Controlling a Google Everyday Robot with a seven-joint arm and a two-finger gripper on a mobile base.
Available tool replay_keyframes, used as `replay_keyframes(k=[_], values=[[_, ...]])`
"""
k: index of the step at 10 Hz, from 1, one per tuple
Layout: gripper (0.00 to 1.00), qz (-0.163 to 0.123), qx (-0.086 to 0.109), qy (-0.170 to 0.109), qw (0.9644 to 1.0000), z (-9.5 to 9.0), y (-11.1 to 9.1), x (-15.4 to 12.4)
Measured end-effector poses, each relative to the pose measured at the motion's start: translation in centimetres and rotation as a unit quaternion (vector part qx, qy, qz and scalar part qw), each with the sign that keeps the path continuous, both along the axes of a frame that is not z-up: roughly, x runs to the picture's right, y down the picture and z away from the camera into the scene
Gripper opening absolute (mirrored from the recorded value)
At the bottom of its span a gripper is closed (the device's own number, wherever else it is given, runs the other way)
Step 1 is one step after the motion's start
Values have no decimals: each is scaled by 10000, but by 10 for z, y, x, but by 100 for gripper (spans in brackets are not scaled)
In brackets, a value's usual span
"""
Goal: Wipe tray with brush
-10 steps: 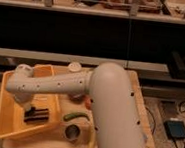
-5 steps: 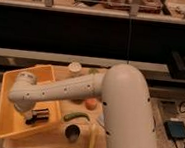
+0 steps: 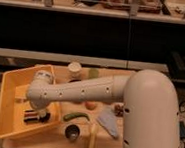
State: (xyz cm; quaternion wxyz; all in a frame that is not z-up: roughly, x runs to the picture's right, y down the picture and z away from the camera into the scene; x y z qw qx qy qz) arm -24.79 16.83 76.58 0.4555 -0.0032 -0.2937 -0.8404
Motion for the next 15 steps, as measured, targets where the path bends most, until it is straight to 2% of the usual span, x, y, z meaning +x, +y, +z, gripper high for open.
replay_keyframes(k=[2,4,7,8,10,12,13,15], values=[[10,22,-19,29,10000,15,-18,-1],[10,4,-66,35,10000,36,-40,-15],[10,-148,-136,-72,9998,51,-52,-56],[10,-221,-191,-152,9995,53,-49,-71],[10,-340,-203,-280,9988,54,-43,-82],[10,-442,-219,-466,9977,42,-29,-89],[10,-534,-225,-563,9967,30,-18,-91],[10,-659,-213,-631,9956,14,-2,-90]])
